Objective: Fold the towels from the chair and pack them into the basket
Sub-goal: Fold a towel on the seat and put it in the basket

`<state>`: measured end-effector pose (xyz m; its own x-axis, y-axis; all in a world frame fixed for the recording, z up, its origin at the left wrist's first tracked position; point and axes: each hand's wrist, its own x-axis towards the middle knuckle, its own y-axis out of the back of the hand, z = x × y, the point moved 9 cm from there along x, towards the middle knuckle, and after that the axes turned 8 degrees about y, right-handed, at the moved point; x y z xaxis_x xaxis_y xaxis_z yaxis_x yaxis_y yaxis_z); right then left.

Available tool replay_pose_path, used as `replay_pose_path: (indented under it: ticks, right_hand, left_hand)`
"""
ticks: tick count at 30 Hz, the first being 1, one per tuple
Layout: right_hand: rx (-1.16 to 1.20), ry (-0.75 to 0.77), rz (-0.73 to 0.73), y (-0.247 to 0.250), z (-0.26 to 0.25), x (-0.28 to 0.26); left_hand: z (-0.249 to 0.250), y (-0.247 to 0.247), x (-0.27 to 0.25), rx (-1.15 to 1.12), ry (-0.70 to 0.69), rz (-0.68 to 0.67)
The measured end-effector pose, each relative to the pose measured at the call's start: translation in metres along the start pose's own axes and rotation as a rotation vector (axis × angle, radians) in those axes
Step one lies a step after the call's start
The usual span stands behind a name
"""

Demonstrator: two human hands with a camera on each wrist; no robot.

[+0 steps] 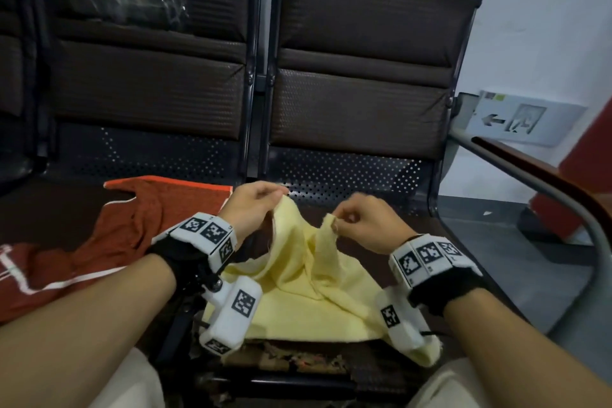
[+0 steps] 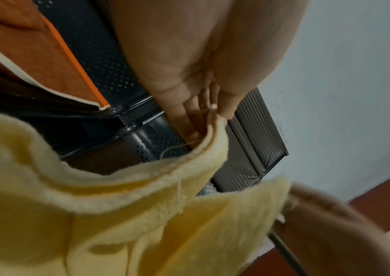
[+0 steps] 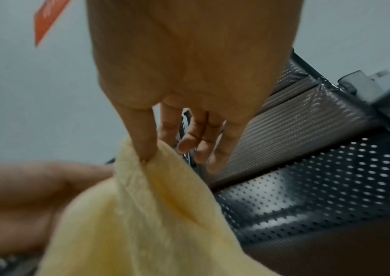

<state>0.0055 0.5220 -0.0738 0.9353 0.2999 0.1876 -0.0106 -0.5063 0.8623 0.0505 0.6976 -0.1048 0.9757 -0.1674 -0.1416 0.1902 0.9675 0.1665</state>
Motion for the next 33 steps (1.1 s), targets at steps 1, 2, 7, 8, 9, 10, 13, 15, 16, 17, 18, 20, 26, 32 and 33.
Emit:
replay_pose_path:
  ticks: [1, 2, 7, 8, 9, 10, 13, 15, 16, 17, 18, 20, 26, 32, 33]
  right_hand:
    - [0.024, 0.046, 0.070, 0.007, -0.006, 0.002]
    - [0.108, 0.086, 0.141, 0.013, -0.011, 0.004]
    - [0.347, 0.085, 0.126, -0.002, -0.020, 0.007]
    - [0.341, 0.089, 0.087, -0.008, -0.022, 0.008]
    - [0.345, 0.090, 0.077, -0.010, -0.022, 0.009]
    - [0.352, 0.082, 0.092, -0.009, -0.021, 0.011]
    - [0.326, 0.034, 0.148, -0.007, -0.018, 0.017]
    - [0.278, 0.008, 0.147, -0.011, -0.018, 0.018]
    - [0.258, -0.002, 0.145, -0.013, -0.018, 0.018]
    - [0.244, -0.013, 0.146, -0.015, -0.018, 0.019]
    - [0.237, -0.024, 0.149, -0.015, -0.017, 0.019]
    - [0.240, -0.039, 0.158, -0.014, -0.016, 0.020]
    - [0.397, -0.041, 0.140, -0.017, -0.011, 0.018]
    - [0.045, 0.005, -0.050, -0.021, -0.003, 0.012]
    - [-0.016, 0.000, -0.111, -0.024, 0.001, 0.010]
  left_hand:
    - [0.002, -0.001, -0.002, 0.010, -0.018, -0.016]
    - [0.004, -0.003, -0.004, 0.011, -0.031, -0.032]
    - [0.009, -0.014, -0.013, -0.052, -0.026, -0.099]
    - [0.010, -0.016, -0.014, -0.065, -0.020, -0.111]
    - [0.010, -0.018, -0.015, -0.076, -0.013, -0.122]
    - [0.011, -0.019, -0.016, -0.085, -0.010, -0.132]
    - [0.012, -0.022, -0.018, -0.100, -0.009, -0.155]
    - [0.013, -0.024, -0.018, -0.088, -0.006, -0.161]
    - [0.013, -0.025, -0.018, -0.087, 0.000, -0.166]
    - [0.012, -0.026, -0.018, -0.098, 0.012, -0.175]
    - [0.011, -0.027, -0.017, -0.117, 0.023, -0.186]
    - [0.012, -0.029, -0.018, -0.144, 0.017, -0.217]
    - [0.013, -0.026, -0.018, -0.033, -0.079, -0.202]
    - [0.015, -0.003, -0.007, 0.030, -0.107, 0.089]
    - [0.016, 0.004, -0.007, -0.002, -0.103, 0.149]
